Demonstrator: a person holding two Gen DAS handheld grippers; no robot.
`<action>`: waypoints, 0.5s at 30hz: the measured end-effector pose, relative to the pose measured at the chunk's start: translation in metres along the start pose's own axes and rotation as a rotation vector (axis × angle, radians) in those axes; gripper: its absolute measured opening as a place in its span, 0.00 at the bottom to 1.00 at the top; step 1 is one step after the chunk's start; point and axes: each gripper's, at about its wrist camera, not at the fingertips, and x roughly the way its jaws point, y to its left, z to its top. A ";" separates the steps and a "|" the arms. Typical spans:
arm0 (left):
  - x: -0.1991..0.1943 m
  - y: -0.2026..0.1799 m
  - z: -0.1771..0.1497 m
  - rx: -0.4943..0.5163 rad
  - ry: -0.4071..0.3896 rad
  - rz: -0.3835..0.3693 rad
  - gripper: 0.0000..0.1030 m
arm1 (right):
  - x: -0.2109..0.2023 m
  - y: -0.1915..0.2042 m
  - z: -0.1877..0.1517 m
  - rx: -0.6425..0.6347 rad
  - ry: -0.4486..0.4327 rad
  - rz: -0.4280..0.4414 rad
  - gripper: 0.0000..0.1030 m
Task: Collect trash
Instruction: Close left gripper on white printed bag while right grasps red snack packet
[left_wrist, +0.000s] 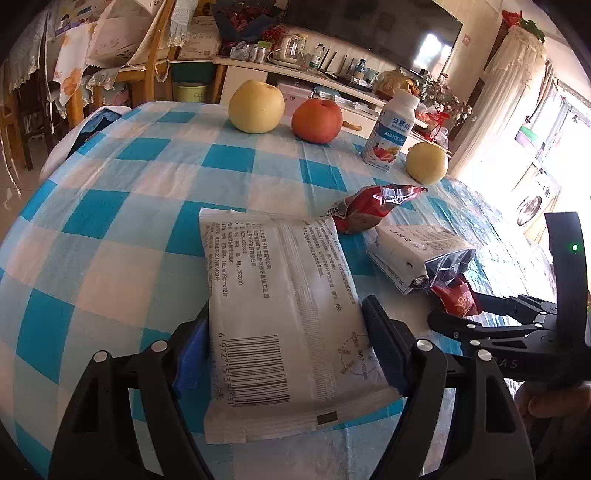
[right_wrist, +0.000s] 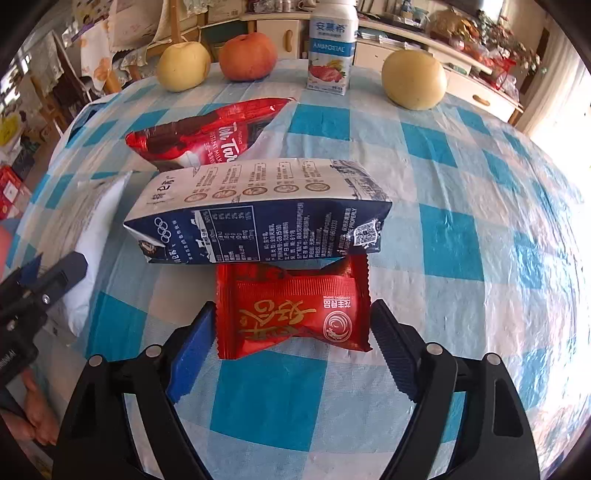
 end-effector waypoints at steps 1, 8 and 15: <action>-0.001 0.002 0.001 -0.004 -0.004 0.001 0.75 | -0.001 0.001 0.000 -0.008 -0.010 0.006 0.75; -0.011 0.019 0.003 -0.038 -0.024 0.002 0.75 | -0.005 0.006 -0.005 -0.034 -0.038 -0.007 0.69; -0.019 0.027 0.003 -0.045 -0.037 -0.002 0.75 | -0.012 0.007 -0.011 -0.014 -0.040 -0.008 0.61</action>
